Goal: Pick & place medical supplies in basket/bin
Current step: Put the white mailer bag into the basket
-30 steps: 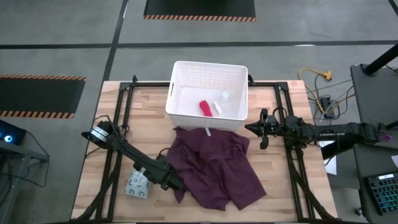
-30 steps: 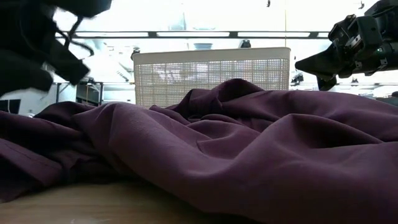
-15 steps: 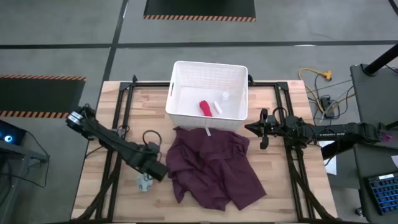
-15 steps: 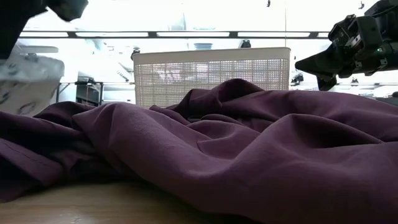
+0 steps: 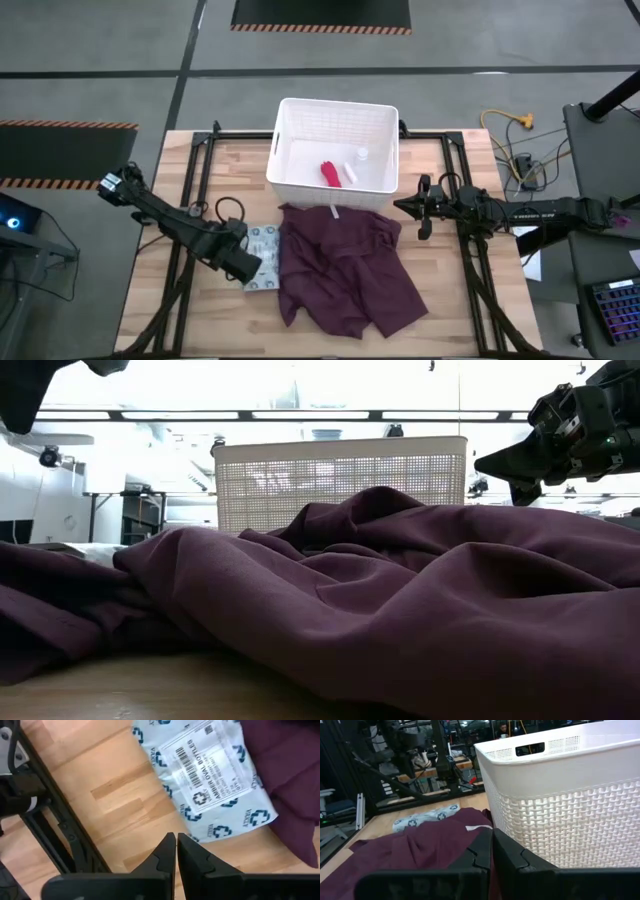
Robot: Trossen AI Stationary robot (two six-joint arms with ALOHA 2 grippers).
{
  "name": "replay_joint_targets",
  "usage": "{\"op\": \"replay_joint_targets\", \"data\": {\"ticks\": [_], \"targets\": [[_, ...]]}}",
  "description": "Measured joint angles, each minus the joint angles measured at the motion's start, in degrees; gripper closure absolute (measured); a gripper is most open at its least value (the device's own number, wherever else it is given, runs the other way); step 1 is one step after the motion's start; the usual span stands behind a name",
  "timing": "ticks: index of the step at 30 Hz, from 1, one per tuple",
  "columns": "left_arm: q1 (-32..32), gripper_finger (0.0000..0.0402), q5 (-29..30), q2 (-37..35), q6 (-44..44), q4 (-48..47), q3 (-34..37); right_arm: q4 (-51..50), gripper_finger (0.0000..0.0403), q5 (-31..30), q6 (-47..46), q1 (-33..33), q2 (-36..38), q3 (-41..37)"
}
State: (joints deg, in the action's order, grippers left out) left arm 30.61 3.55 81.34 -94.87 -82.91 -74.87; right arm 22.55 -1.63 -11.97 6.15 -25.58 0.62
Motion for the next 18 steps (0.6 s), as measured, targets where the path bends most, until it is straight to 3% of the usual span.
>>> {"op": "replay_joint_targets", "data": {"ticks": [4,8,18], "targets": [[0.0,0.0400,0.9,0.0,0.0,2.8,0.0,0.0,0.0394,0.0,0.2,0.0,0.0,0.0],[0.2,0.0365,3.6,0.0,10.0,12.4,0.0,0.0,0.0394,0.0,0.2,0.0,0.0,0.0],[0.8,0.0146,6.0,0.0,31.0,33.1,8.2,0.0,0.0394,0.0,0.2,0.0,0.0,0.0]]}}
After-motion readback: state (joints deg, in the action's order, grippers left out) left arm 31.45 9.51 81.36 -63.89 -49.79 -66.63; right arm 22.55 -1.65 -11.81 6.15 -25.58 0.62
